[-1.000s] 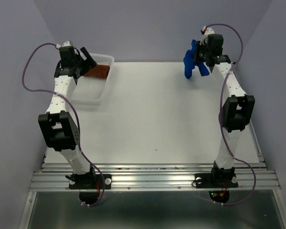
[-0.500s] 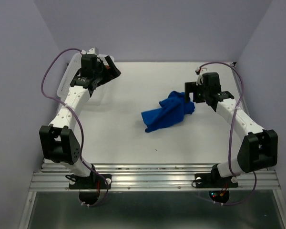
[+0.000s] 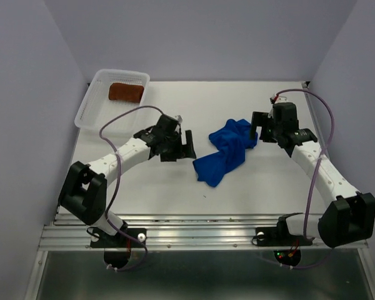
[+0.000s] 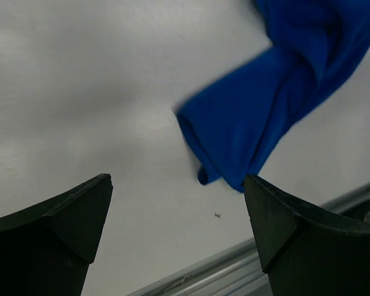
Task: Roll the towels
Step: Move the towel to the center of the board
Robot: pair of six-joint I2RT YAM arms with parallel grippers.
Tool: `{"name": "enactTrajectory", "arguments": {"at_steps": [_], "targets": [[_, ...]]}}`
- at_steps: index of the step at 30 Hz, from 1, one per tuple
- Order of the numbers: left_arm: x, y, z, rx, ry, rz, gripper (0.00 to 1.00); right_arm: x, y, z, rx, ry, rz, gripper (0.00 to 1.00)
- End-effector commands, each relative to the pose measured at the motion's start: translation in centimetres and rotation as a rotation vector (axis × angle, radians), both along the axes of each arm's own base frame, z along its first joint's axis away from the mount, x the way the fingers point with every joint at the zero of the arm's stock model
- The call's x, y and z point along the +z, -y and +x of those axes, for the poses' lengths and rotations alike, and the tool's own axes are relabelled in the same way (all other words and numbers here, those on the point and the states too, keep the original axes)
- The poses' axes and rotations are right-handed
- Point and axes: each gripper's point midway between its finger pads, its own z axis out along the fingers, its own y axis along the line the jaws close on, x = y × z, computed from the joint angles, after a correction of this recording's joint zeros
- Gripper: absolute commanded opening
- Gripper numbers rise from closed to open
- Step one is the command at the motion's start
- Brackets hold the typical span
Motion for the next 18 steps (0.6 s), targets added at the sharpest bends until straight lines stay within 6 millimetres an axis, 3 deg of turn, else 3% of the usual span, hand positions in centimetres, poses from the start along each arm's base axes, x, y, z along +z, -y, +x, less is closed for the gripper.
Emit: {"name": "enactTrajectory", "arguments": {"at_steps": [1, 2, 4, 6, 8, 12, 18], "targets": [[-0.4, 5.1, -6.6, -0.208, -0.092, -0.09, 0.99, 1.0, -1.1, 2.0, 0.006, 0.029, 0.041, 1.0], [-0.8, 6.6, -8.3, -0.258, -0.118, -0.107, 0.99, 0.8, -1.9, 2.6, 0.048, 0.029, 0.06, 1.0], [-1.3, 7.9, -9.6, -0.292, -0.129, -0.128, 0.99, 1.3, -3.1, 3.5, 0.115, 0.041, 0.079, 1.0], [-1.2, 9.9, -11.4, -0.358, -0.143, -0.168, 0.99, 0.6, -4.3, 4.4, 0.154, 0.019, 0.111, 1.0], [-2.1, 10.7, -11.9, -0.373, -0.158, -0.15, 0.99, 0.4, -5.1, 4.9, 0.173, 0.018, 0.131, 1.0], [-3.3, 12.6, -12.6, -0.398, -0.189, -0.125, 0.98, -0.9, -4.9, 5.1, 0.151, -0.006, 0.125, 1.0], [-6.0, 14.2, -13.9, -0.4, -0.279, -0.095, 0.97, -0.9, -3.7, 5.0, 0.085, 0.004, 0.097, 1.0]]}}
